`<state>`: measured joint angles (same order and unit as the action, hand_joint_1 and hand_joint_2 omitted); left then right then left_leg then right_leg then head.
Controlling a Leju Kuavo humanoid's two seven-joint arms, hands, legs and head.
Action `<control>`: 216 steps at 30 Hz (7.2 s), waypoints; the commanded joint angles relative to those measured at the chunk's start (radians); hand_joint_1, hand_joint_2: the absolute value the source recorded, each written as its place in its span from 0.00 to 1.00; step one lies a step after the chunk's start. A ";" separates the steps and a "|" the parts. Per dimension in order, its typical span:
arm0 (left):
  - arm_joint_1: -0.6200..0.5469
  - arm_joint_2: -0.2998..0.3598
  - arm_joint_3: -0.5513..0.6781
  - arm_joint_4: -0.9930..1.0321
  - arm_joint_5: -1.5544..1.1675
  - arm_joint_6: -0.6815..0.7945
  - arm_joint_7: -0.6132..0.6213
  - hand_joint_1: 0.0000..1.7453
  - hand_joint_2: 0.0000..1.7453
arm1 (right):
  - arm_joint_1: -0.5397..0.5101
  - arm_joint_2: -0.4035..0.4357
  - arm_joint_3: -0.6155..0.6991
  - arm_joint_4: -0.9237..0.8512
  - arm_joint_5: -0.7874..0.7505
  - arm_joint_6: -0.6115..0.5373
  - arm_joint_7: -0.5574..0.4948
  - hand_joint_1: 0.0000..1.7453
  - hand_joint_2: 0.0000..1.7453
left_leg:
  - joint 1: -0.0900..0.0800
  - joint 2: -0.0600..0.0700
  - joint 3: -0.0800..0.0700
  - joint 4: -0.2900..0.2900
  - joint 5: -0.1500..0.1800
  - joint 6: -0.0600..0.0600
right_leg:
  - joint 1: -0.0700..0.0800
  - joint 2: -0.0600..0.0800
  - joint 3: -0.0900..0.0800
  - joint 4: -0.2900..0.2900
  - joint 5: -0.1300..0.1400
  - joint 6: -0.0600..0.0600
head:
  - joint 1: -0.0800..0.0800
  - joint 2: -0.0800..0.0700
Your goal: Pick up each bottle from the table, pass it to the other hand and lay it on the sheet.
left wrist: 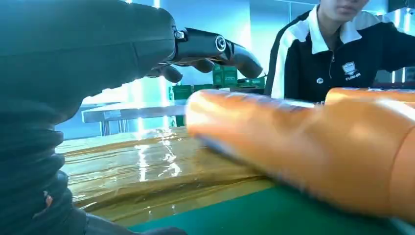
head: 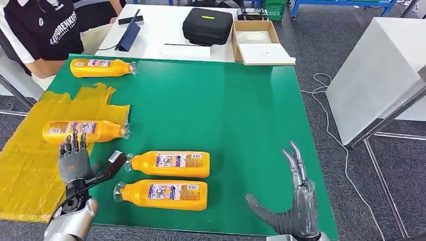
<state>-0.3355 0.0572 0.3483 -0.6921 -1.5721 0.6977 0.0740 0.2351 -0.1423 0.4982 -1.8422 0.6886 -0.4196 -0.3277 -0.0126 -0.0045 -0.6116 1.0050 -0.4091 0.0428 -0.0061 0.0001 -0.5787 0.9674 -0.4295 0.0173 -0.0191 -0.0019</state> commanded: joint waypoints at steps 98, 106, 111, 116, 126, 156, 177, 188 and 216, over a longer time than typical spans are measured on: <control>0.082 -0.253 -0.572 -0.686 1.090 -0.280 -0.633 0.00 1.00 | -0.798 0.443 0.366 1.238 0.651 0.243 0.529 0.00 1.00 | 0.004 0.002 0.002 0.000 0.003 -0.007 | 0.000 0.001 0.001 0.001 0.002 -0.004 | 0.000 0.000; 0.082 -0.254 -0.571 -0.684 1.089 -0.280 -0.633 0.00 1.00 | -0.802 0.446 0.362 1.250 0.651 0.236 0.525 0.00 1.00 | 0.004 0.000 0.001 0.000 0.003 -0.006 | 0.000 0.000 0.000 0.001 0.002 -0.003 | 0.000 0.000; 0.073 -0.248 -0.569 -0.674 1.089 -0.284 -0.628 0.00 1.00 | -0.825 0.468 0.341 1.309 0.651 0.268 0.534 0.00 1.00 | 0.004 0.001 0.002 0.001 0.003 -0.008 | 0.000 0.001 0.001 0.002 0.002 -0.004 | 0.000 0.000; 0.066 -0.239 -0.576 -0.655 1.096 -0.286 -0.627 0.00 1.00 | -0.824 0.467 0.305 1.334 0.642 0.278 0.538 0.00 1.00 | 0.004 0.000 0.002 0.000 0.003 -0.007 | 0.000 -0.001 0.001 0.001 0.002 -0.004 | 0.000 0.000; 0.074 -0.238 -0.579 -0.634 1.115 -0.282 -0.629 0.00 1.00 | -0.826 0.454 0.269 1.363 0.642 0.299 0.559 0.00 1.00 | 0.004 0.000 0.002 0.000 0.004 -0.007 | 0.000 -0.001 0.001 0.001 0.002 -0.003 | 0.000 0.000; 0.115 -0.240 -0.583 -0.666 1.126 -0.270 -0.626 0.00 1.00 | -0.818 0.449 0.283 1.367 0.872 0.098 0.608 0.00 1.00 | 0.004 0.003 0.003 0.001 0.002 -0.008 | -0.001 0.002 0.001 0.002 0.002 -0.004 | 0.000 0.000; 0.102 -0.245 -0.573 -0.644 1.127 -0.281 -0.634 0.00 1.00 | -0.851 0.482 0.275 1.412 0.727 0.283 0.505 0.00 1.00 | 0.004 0.001 0.001 0.001 0.003 -0.007 | 0.000 0.000 0.000 0.002 0.002 -0.004 | 0.000 0.000; 0.095 -0.247 -0.591 -0.613 1.144 -0.288 -0.636 0.00 1.00 | -0.903 0.491 0.239 1.452 0.647 0.358 0.454 0.00 1.00 | 0.004 0.000 0.000 0.000 0.004 -0.006 | 0.000 0.000 0.000 0.001 0.003 -0.003 | 0.000 0.000; 0.115 -0.266 -0.568 -0.577 1.167 -0.293 -0.654 0.00 1.00 | -0.918 0.485 0.281 1.497 0.573 0.368 0.486 0.00 1.00 | 0.004 0.000 0.000 0.000 0.004 -0.006 | 0.000 -0.001 0.000 0.001 0.003 -0.003 | 0.000 0.000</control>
<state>-0.1969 -0.2007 -0.2327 -1.3538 -0.4143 0.4051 -0.5745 -0.6449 0.3559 0.7832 -0.4261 1.2726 -0.0656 0.1663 -0.0086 -0.0039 -0.6130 1.0055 -0.4054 0.0388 -0.0061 0.0004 -0.5803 0.9682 -0.4265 0.0144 -0.0191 -0.0019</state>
